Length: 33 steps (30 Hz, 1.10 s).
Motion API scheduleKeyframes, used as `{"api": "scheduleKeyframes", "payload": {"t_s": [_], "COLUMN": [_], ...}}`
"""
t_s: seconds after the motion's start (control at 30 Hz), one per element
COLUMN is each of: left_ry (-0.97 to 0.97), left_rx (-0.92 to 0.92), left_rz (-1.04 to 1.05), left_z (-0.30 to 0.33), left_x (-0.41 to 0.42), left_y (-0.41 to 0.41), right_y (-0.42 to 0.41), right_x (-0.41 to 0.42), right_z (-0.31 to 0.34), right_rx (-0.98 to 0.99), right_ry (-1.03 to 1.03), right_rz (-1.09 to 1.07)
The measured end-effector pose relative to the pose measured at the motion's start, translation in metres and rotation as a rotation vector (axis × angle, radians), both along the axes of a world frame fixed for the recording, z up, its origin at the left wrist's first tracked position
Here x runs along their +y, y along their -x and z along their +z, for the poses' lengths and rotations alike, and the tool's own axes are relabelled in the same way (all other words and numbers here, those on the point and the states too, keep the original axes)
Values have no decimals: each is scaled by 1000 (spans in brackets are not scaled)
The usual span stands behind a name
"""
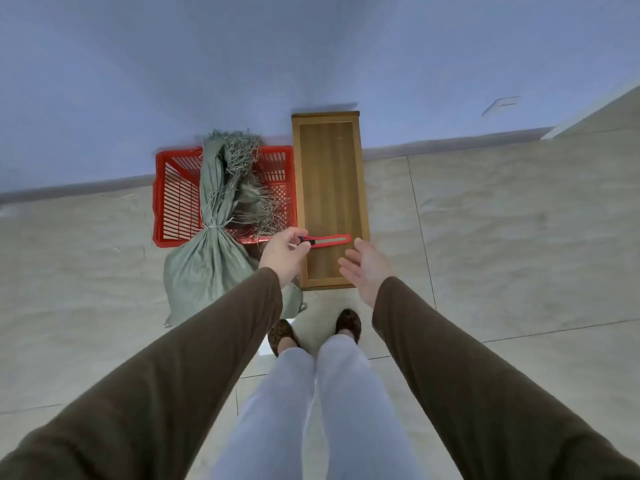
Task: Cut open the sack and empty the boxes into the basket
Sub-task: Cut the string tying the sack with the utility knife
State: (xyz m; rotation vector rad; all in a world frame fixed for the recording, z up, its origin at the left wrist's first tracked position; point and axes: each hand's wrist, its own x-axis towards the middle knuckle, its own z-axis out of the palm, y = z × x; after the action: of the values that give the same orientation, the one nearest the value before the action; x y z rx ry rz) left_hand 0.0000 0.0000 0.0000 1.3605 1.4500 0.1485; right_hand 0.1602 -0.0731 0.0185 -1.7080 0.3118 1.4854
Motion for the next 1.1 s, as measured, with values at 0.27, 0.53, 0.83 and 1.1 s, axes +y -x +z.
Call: {"api": "scheduleKeyframes", "payload": {"t_s": [0.27,0.53,0.83,1.1], "left_ry": [-87,-161,-25,92], "left_rx": [199,339,147,-243], "left_rz": [-342,-554,-242,162], "left_z": [-76,-133,-146,-72], "left_x": [38,52,49,49], "left_y": [-25,-49,-48,-38], "right_y": [9,15,14,12], "right_x": [13,34,48,54], "right_z": [-85,-133,-129,-72], "right_rx": [190,234,218,-36], "right_ry": [78,90,10,-194], "right_rz": [-67,-114,-63,106]}}
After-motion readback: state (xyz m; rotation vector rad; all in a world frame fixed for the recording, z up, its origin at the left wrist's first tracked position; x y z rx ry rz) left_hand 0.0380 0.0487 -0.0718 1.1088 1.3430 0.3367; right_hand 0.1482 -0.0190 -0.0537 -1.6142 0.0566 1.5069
